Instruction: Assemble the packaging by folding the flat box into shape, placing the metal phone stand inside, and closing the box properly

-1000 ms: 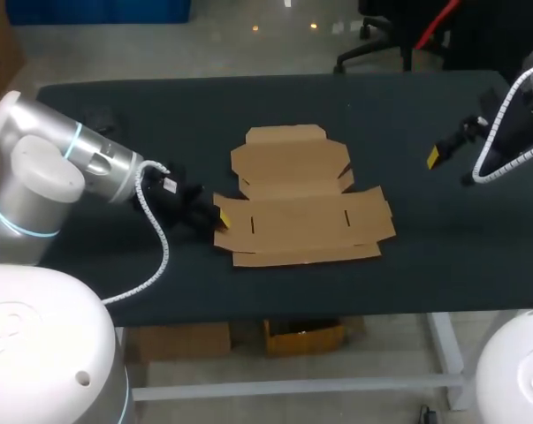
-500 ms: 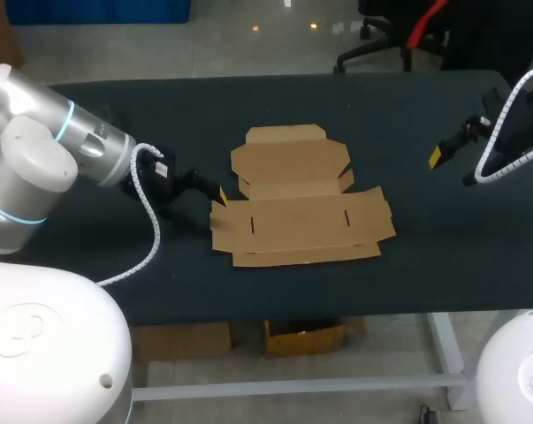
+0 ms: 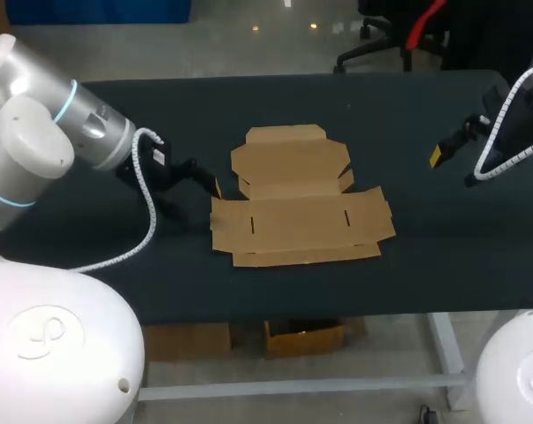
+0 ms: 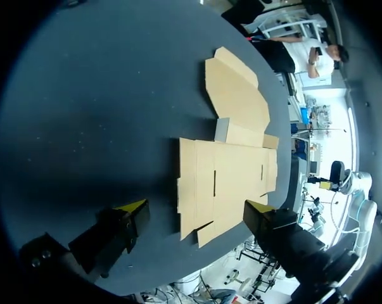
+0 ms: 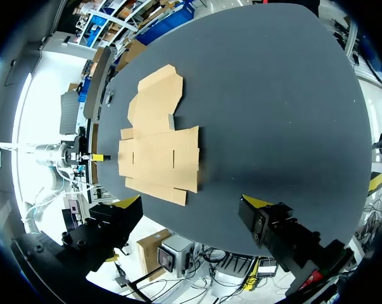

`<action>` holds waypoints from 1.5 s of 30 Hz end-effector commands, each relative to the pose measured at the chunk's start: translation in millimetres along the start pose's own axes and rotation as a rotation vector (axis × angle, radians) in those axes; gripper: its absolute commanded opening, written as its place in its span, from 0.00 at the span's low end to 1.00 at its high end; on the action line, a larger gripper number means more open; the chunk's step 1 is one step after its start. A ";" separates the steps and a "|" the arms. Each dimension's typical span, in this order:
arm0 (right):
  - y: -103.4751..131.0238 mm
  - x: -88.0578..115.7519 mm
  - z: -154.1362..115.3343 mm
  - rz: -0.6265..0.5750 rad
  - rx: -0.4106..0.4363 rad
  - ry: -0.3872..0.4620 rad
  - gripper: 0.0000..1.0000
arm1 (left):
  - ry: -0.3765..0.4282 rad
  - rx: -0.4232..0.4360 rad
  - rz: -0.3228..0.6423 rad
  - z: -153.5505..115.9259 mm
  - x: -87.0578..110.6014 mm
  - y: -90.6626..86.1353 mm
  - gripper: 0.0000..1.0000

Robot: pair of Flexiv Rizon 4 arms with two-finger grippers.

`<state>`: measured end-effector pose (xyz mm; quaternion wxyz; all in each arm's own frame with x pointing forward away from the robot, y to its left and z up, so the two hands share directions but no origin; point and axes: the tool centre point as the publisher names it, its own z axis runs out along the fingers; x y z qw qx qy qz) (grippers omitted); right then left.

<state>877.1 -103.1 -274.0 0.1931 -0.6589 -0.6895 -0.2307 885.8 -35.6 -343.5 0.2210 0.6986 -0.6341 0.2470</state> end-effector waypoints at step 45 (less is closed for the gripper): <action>3.0 6.4 3.9 0.024 0.034 0.014 1.00 | 0.090 -0.014 0.065 54.0 -22.7 -34.5 0.36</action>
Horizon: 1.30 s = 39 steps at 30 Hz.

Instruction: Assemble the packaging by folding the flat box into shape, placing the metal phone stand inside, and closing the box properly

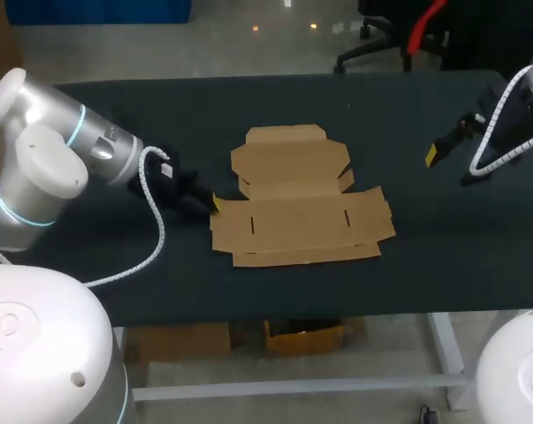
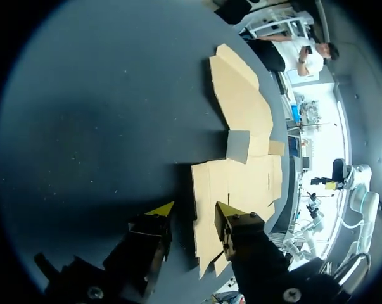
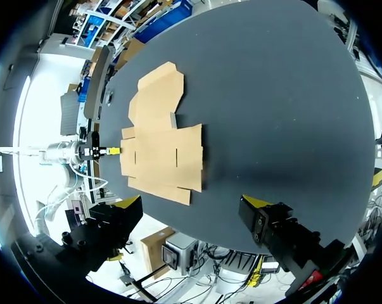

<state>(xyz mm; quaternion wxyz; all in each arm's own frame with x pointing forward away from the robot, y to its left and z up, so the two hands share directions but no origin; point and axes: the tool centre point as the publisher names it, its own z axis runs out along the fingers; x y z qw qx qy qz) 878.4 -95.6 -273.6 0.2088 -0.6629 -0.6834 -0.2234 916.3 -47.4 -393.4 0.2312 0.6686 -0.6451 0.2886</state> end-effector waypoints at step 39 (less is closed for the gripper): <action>-2.0 -1.8 4.3 0.017 0.020 0.010 1.00 | -0.003 -0.112 0.097 7.5 11.6 33.8 0.00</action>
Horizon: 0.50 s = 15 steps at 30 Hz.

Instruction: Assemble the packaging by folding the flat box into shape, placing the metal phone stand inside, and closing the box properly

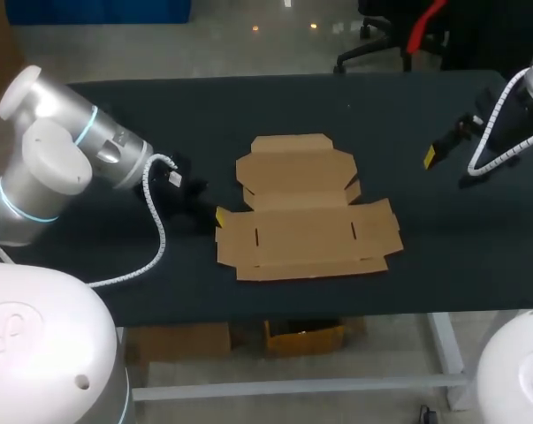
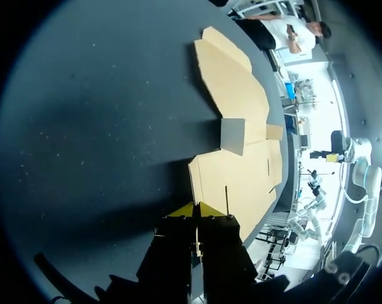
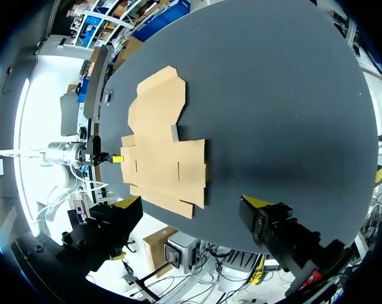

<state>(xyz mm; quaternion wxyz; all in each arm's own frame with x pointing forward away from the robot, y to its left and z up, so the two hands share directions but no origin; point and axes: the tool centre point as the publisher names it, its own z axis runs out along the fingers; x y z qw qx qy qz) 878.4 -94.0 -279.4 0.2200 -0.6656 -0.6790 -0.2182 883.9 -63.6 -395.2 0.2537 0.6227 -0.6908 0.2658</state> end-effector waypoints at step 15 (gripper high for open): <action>-1.5 3.6 -0.3 -0.001 0.003 -0.001 1.00 | 0.006 -0.010 0.018 -4.2 0.9 2.9 0.00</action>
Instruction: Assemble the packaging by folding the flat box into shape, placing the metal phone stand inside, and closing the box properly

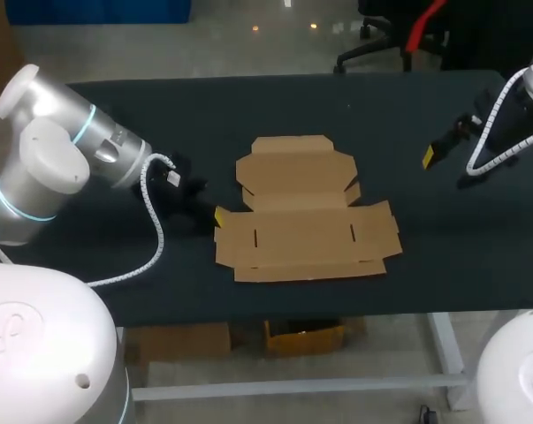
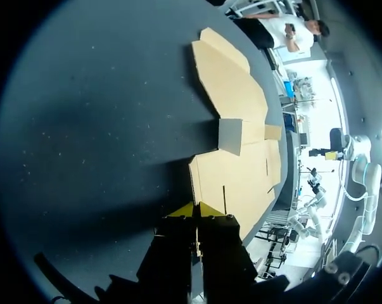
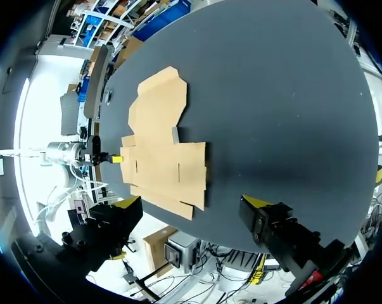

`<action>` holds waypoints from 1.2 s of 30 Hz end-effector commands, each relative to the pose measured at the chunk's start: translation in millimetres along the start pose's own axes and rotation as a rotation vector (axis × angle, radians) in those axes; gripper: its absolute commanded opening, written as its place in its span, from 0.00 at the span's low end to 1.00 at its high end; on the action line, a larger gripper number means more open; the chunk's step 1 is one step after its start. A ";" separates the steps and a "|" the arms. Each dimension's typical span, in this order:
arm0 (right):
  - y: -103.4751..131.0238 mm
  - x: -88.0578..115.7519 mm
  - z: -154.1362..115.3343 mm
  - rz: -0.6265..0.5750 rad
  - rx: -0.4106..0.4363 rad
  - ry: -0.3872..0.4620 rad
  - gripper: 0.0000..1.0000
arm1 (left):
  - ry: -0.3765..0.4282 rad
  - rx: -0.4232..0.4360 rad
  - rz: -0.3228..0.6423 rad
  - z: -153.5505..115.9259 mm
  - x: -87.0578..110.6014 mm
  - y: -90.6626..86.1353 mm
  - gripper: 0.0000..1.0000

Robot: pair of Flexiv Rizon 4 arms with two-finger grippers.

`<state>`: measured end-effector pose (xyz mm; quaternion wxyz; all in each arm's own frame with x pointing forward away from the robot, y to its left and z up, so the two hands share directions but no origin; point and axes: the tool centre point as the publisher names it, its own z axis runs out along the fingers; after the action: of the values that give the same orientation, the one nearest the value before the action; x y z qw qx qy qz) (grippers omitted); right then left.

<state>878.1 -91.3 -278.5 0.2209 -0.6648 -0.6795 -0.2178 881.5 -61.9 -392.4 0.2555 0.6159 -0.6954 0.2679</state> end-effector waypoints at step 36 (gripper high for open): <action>-22.6 -2.3 -3.6 0.056 -0.011 0.003 1.00 | -0.068 0.032 -0.052 -26.6 6.9 4.4 1.00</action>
<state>857.2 -95.0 -277.3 0.2244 -0.6846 -0.6594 -0.2150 875.0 -47.9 -365.4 0.2263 0.6462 -0.6839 0.2517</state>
